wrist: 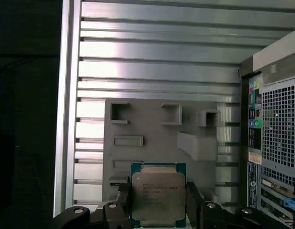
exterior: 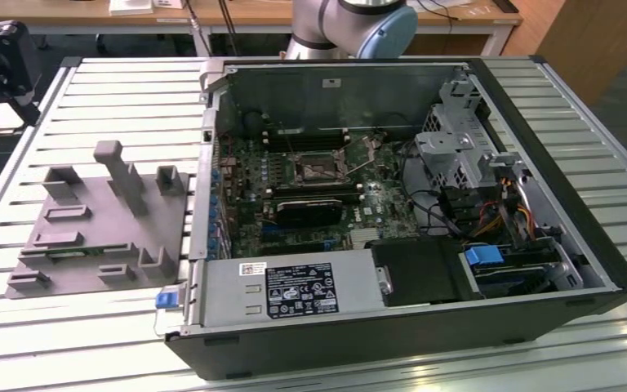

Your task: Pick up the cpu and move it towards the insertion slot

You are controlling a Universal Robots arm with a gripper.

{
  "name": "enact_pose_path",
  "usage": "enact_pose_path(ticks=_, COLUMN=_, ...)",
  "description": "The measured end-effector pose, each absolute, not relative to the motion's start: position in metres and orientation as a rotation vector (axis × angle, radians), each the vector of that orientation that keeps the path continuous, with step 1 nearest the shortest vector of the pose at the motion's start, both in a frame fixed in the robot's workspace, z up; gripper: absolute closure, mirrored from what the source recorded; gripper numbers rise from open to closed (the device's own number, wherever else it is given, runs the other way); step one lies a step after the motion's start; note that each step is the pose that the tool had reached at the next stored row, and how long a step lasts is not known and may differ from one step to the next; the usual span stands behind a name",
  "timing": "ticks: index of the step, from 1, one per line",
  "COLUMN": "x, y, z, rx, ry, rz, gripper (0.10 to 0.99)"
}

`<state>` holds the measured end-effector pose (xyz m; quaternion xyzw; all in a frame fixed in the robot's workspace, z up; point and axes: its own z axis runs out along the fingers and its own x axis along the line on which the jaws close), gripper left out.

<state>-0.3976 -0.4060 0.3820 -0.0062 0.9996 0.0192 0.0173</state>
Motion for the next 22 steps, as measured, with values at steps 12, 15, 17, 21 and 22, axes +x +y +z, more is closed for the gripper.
enact_pose_path(ticks=12, x=-0.366, y=-0.406, z=0.382, rx=-0.019, ry=3.106, rz=0.060, gripper=0.545)
enact_pose_path(ticks=15, x=-0.358, y=-0.406, z=0.382, rx=-0.019, ry=3.107, rz=0.060, gripper=0.545)
enact_pose_path(ticks=17, x=-0.352, y=-0.406, z=0.382, rx=-0.019, ry=3.106, rz=0.060, gripper=0.545)
enact_pose_path(ticks=21, x=-0.342, y=-0.406, z=0.382, rx=-0.019, ry=3.106, rz=0.060, gripper=0.545)
enact_pose_path(ticks=22, x=-0.339, y=-0.406, z=0.382, rx=-0.019, ry=3.107, rz=0.060, gripper=0.545)
